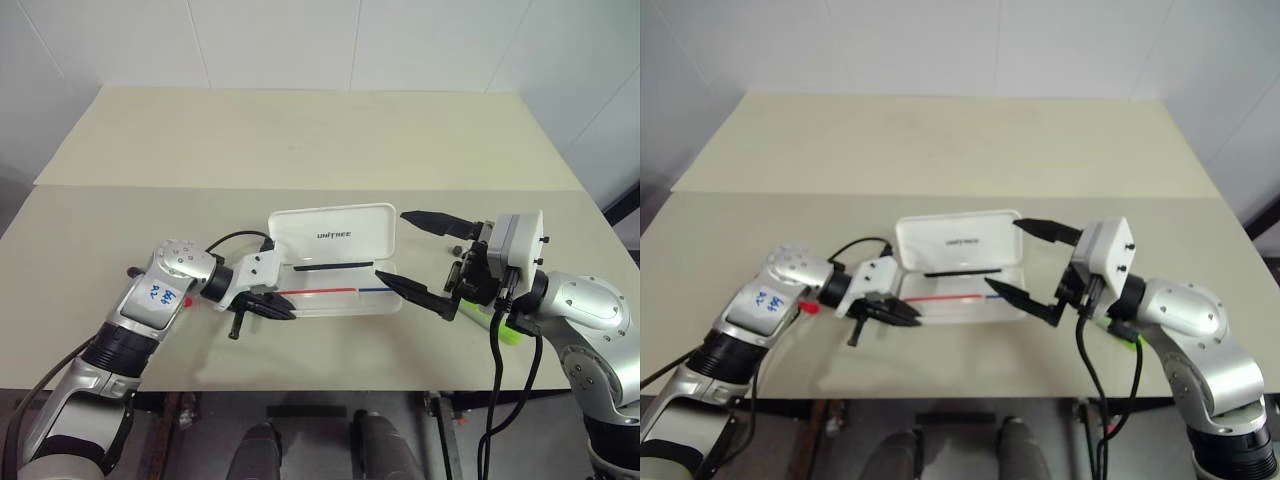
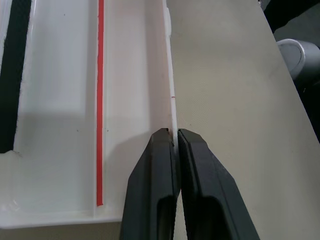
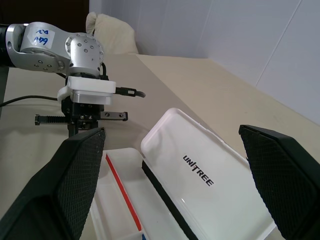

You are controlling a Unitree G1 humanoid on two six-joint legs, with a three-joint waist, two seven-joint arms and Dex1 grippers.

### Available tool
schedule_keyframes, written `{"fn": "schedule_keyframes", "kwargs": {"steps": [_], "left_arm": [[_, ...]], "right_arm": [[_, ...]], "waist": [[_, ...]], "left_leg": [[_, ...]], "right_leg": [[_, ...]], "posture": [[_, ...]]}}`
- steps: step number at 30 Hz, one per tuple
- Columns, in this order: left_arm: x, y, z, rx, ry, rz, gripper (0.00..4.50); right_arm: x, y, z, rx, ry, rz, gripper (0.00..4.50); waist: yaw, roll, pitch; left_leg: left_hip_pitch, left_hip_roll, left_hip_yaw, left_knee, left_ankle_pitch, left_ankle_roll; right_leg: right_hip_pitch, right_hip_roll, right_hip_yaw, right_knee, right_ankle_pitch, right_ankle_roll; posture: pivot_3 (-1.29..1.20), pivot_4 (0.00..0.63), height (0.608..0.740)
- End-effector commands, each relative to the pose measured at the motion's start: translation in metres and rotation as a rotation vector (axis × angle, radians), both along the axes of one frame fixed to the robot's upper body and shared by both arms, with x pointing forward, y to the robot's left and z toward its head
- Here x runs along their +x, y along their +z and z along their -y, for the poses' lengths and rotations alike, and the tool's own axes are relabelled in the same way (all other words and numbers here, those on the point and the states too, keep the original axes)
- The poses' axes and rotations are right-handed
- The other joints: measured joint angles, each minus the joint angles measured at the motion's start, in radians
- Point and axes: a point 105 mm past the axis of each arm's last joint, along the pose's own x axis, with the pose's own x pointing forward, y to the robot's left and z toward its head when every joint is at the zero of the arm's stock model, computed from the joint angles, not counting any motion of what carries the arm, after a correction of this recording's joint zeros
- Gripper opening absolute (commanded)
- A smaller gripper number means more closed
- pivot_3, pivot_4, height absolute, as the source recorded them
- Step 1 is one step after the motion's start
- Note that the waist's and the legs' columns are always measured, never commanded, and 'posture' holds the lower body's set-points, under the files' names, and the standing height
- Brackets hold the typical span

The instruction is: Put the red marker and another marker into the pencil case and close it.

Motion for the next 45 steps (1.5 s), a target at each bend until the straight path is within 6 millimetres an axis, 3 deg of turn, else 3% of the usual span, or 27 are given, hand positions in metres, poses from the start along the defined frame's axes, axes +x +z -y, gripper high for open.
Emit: {"fn": "schedule_keyframes", "kwargs": {"steps": [1, 4, 13, 16, 20, 24, 27, 31, 36, 39, 45], "left_arm": [[-0.002, 0.012, 0.012, -0.035, -0.037, 0.031, 1.43], [-0.004, 0.018, 0.017, -0.067, -0.050, 0.030, 2.42], [-0.022, 0.048, 0.020, -0.233, -0.040, -0.035, 2.42], [-0.031, 0.057, 0.016, -0.293, -0.023, -0.038, 3.00], [-0.029, 0.065, 0.009, -0.354, 0.073, -0.018, 4.35], [-0.007, 0.077, -0.022, -0.522, 0.443, 0.127, 4.46], [-0.004, 0.074, -0.039, -0.559, 0.683, 0.225, 4.46], [-0.011, 0.068, -0.043, -0.516, 0.822, 0.354, 4.46], [-0.015, 0.068, -0.072, -0.587, 1.266, 0.450, 4.46], [-0.029, 0.055, -0.085, -0.564, 1.488, 0.429, 4.46], [-0.043, 0.032, -0.100, -0.498, 1.735, 0.344, 4.46]], "right_arm": [[-0.005, 0.011, -0.001, 0.013, 0.006, 0.047, 4.50], [-0.005, 0.011, -0.002, 0.014, 0.009, 0.047, 4.50], [0.000, 0.009, -0.006, 0.024, 0.040, 0.039, 4.50], [0.001, 0.008, -0.008, 0.027, 0.055, 0.036, 4.50], [0.002, 0.007, -0.010, 0.029, 0.070, 0.031, 4.50], [0.005, 0.005, -0.012, 0.029, 0.105, 0.017, 4.50], [0.008, 0.004, -0.013, 0.030, 0.127, 0.013, 4.50], [0.012, 0.003, -0.015, 0.033, 0.146, 0.009, 4.50], [0.016, 0.003, -0.022, 0.035, 0.202, 0.001, 4.50], [0.017, 0.003, -0.024, 0.030, 0.221, -0.003, 4.50], [0.018, 0.005, -0.022, 0.018, 0.237, -0.009, 4.50]], "waist": [[0.001, 0.000, 0.000], [0.001, 0.000, 0.000], [-0.001, 0.000, 0.000], [-0.003, 0.000, 0.000], [-0.001, 0.000, 0.000], [-0.005, 0.000, 0.000], [-0.005, 0.000, 0.000], [0.002, 0.000, 0.000], [0.002, -0.001, 0.000], [-0.002, -0.001, 0.000], [0.001, -0.001, 0.000]], "left_leg": [[0.000, 0.000, 0.000, 0.000, 0.000, 0.000], [0.000, 0.000, 0.000, 0.000, 0.000, 0.000], [0.000, 0.000, 0.000, 0.000, 0.000, 0.000], [0.000, 0.000, 0.000, 0.000, 0.000, 0.000], [0.000, 0.000, 0.000, 0.000, 0.000, 0.000], [0.001, 0.000, 0.000, 0.000, 0.000, 0.000], [0.001, 0.000, -0.001, 0.000, 0.000, 0.000], [0.001, 0.000, -0.001, 0.000, 0.000, 0.000], [0.001, -0.001, -0.001, 0.002, 0.000, -0.001], [0.002, -0.001, -0.001, 0.002, 0.000, -0.001], [0.002, -0.001, -0.002, 0.003, 0.000, -0.001]], "right_leg": [[0.000, 0.000, 0.000, 0.000, 0.000, 0.000], [0.000, 0.000, 0.000, 0.000, 0.000, 0.000], [0.000, 0.000, 0.000, 0.000, 0.001, 0.002], [0.000, 0.000, 0.000, 0.000, 0.001, 0.002], [0.000, 0.000, 0.000, 0.000, 0.001, 0.002], [0.001, 0.000, 0.000, 0.000, 0.001, 0.002], [0.001, 0.000, -0.001, 0.001, 0.003, 0.006], [0.001, 0.000, -0.001, 0.001, 0.004, 0.008], [0.003, -0.001, -0.001, -0.001, 0.005, 0.006], [0.003, -0.001, -0.001, 0.000, 0.005, 0.007], [0.003, -0.001, -0.001, -0.001, 0.002, 0.001]], "posture": [[0.00, 0.150, 0.740], [0.00, 0.150, 0.740], [0.00, 0.150, 0.740], [0.00, 0.150, 0.740], [0.00, 0.150, 0.740], [0.00, 0.150, 0.740], [0.00, 0.150, 0.740], [0.00, 0.150, 0.740], [0.00, 0.150, 0.740], [0.00, 0.150, 0.740], [0.00, 0.150, 0.740]]}}
